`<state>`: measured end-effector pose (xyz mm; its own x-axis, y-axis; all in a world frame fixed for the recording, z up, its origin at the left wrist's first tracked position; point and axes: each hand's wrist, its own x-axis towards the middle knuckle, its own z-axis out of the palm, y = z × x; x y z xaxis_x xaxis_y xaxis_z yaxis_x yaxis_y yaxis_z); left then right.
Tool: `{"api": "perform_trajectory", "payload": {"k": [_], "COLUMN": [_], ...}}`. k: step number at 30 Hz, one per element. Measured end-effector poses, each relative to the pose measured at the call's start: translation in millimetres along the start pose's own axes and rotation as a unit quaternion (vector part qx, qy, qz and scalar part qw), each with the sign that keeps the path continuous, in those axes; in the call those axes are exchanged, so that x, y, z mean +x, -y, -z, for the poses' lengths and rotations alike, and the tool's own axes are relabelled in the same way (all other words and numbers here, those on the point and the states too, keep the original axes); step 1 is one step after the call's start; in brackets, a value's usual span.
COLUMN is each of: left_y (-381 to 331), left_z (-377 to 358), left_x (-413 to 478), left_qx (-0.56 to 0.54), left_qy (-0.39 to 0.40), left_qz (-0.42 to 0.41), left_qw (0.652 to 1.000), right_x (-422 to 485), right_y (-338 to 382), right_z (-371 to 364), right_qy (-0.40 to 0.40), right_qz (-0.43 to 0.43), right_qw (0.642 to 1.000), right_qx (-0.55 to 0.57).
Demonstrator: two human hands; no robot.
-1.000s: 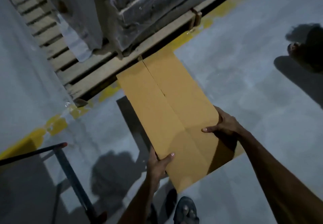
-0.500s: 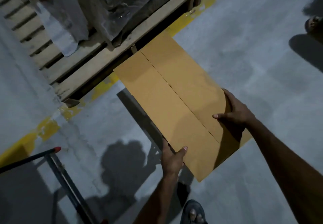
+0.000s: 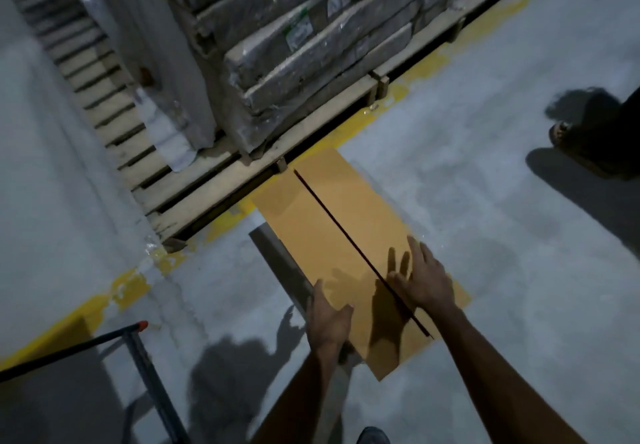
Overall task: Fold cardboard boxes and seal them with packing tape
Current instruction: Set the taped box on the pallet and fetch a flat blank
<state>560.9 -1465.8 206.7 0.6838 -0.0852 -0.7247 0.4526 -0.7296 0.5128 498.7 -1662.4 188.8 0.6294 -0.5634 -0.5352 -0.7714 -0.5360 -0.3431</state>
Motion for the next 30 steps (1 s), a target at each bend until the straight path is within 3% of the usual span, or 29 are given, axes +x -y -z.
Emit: {"api": "perform_trajectory", "payload": {"k": [11,20,25,30], "left_y": [-144,-219,-204,-120], "left_z": [179,373,484,587], "left_x": [-189,-338,-411,-478], "left_qx": [0.101,0.088,0.055,0.055], "left_qy": [-0.059,-0.229,-0.302,-0.384], "left_qz": [-0.181,-0.303,-0.327,-0.29], "left_qw": [0.976,0.921,0.894,0.875], "right_x": [-179,-320,-402,-504], "right_y": [184,373,460,530], "right_z": [179,339,368,333], "right_qy": [-0.023,-0.116,-0.118,-0.102], "right_qz": [0.143,0.326,0.414,0.483], "right_qw": [0.985,0.934,0.898,0.865], "right_qx": [0.089,0.093,0.092,0.089]}}
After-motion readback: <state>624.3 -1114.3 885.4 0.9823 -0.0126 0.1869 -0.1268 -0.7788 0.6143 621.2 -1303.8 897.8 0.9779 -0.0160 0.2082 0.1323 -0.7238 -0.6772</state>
